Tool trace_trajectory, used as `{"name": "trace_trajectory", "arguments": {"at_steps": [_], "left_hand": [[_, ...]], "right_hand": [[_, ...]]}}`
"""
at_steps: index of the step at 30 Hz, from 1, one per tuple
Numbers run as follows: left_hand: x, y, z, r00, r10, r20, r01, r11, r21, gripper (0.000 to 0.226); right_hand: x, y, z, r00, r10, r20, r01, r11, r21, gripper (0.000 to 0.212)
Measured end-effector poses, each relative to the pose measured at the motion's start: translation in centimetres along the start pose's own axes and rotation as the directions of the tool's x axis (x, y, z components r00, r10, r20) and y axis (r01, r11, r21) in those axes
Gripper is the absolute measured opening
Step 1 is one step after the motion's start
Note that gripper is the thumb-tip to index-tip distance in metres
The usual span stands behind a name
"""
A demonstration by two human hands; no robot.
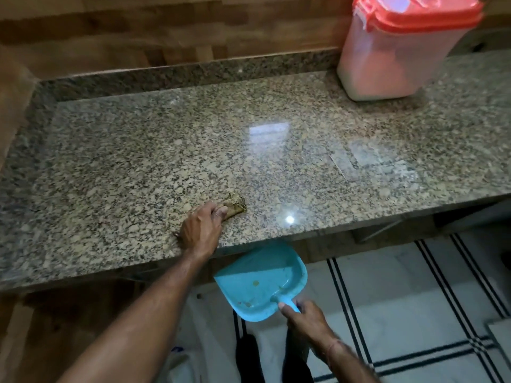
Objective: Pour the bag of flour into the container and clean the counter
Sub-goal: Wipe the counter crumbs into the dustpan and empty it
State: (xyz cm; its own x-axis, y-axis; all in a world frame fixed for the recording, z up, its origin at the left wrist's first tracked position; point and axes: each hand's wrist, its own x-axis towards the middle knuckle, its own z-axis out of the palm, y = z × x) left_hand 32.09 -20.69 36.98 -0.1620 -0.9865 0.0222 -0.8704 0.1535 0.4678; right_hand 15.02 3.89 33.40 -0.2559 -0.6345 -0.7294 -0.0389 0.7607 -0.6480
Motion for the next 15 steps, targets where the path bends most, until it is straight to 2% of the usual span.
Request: {"name": "trace_trajectory", "arguments": {"at_steps": [2,4,7,9,10,12,15], "left_hand": [[-0.3,0.6,0.8,0.995,0.1,-0.014,-0.099,0.991,0.09,0.027],[-0.4,0.8,1.4,0.992,0.116,-0.043,-0.11,0.986,0.129,0.023],[0.5,1.1,1.3,0.994,-0.071,-0.079,0.075,0.996,0.045,0.018],[1.4,1.9,1.8,0.973,-0.214,-0.085,0.217,0.976,0.025,0.022],[1.8,2.8,2.4,0.971,-0.222,-0.086,0.224,0.974,0.016,0.027],[1.8,5.9,4.0,0.987,-0.151,-0.049,0.149,0.988,-0.04,0.032],[0.7,12.3,7.6,0.992,0.086,0.093,-0.074,0.989,-0.126,0.02]], "right_hand": [[0.2,0.4,-0.1,0.999,0.023,-0.022,-0.022,0.999,0.047,0.024],[0.2,0.7,-0.3,0.998,0.04,-0.043,-0.036,0.996,0.086,0.024],[-0.2,1.5,-0.8,0.997,0.065,-0.052,-0.058,0.991,0.118,0.023],[-0.6,2.7,-1.2,0.996,0.082,-0.044,-0.075,0.988,0.136,0.023],[-0.9,3.3,-1.6,0.995,0.09,-0.049,-0.082,0.986,0.147,0.024],[-1.1,4.1,-2.4,0.992,0.1,-0.074,-0.086,0.982,0.167,0.024],[-0.8,4.8,-3.8,0.986,0.118,-0.115,-0.097,0.98,0.172,0.027]]}}
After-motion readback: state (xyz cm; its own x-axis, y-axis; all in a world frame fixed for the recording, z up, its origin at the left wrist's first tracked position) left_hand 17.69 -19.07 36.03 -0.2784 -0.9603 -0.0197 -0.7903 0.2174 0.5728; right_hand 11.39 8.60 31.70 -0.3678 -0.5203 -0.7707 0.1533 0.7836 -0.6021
